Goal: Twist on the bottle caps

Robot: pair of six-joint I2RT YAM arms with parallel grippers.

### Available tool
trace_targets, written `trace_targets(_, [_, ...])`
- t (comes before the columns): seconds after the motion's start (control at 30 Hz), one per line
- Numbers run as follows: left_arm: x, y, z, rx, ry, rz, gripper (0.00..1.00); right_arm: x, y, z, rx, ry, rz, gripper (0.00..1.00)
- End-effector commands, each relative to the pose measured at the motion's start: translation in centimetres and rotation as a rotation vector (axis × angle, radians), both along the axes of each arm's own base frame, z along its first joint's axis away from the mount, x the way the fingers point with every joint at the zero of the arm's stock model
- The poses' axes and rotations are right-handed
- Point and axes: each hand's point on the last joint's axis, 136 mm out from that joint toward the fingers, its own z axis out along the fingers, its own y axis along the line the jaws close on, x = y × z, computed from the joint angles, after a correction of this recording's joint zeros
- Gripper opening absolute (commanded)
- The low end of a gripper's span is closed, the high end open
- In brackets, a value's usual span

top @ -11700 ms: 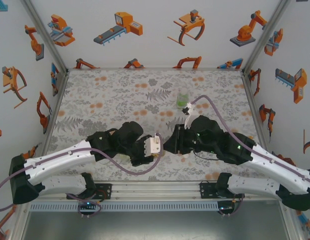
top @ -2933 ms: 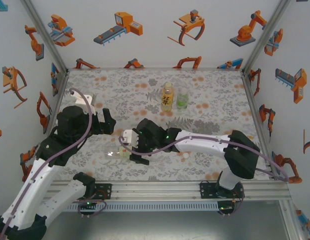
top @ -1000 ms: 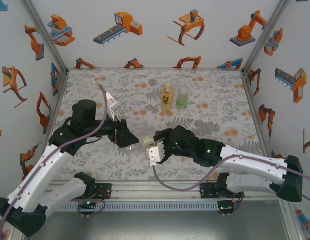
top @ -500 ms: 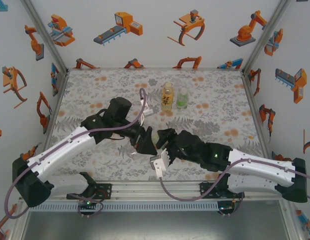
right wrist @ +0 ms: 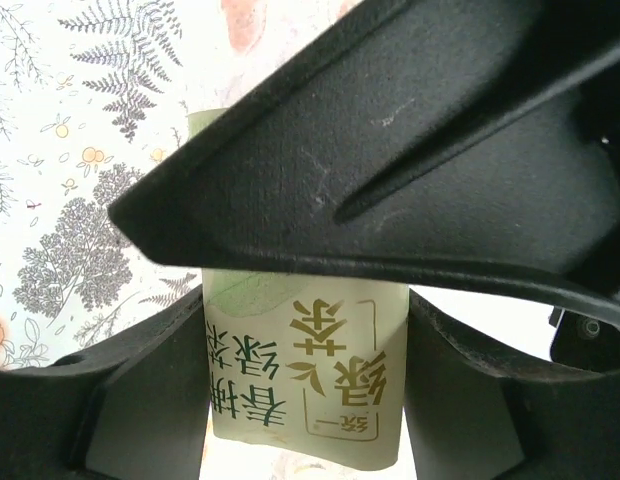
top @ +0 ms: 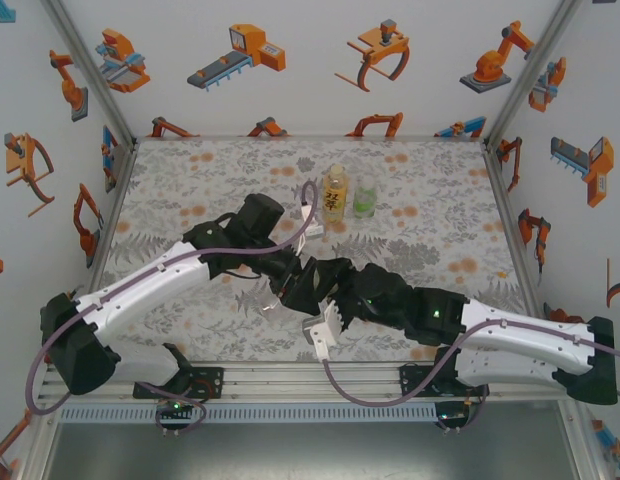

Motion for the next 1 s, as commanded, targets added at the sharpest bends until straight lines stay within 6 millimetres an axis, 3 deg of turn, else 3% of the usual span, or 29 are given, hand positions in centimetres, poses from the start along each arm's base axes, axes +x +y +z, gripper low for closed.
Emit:
trace_targets(0.0, [-0.3,0.0,0.5,0.0,-0.026,-0.034,0.67,-0.1,-0.2,0.8,0.026,-0.025,-0.003,0.47])
trace_targets(0.13, [0.4,0.6,0.1,0.021,-0.088,-0.004,0.57,0.5,-0.6,1.0,0.037,-0.038,-0.04,0.7])
trace_targets(0.23, [1.5,1.6,0.1,0.046,-0.134,0.037,0.47,0.9,-1.0,1.5,0.048,-0.044,-0.075,0.78])
trace_targets(0.4, [4.4,3.6,0.8,0.033,-0.236,0.158,0.26,1.5,-1.8,2.6,0.117,-0.012,-0.152,0.82])
trace_targets(0.53, [7.1,5.8,2.3,0.008,-0.339,0.27,0.02,2.4,-2.5,3.8,0.226,0.083,-0.271,0.82])
trace_targets(0.7, [9.1,7.9,3.9,-0.048,-0.433,0.344,0.0,4.4,-3.6,3.2,0.387,0.34,-0.544,0.84])
trace_targets(0.97, [10.2,9.4,5.7,-0.116,-0.782,0.347,0.0,6.5,-6.6,-2.6,0.658,0.881,-1.081,0.82])
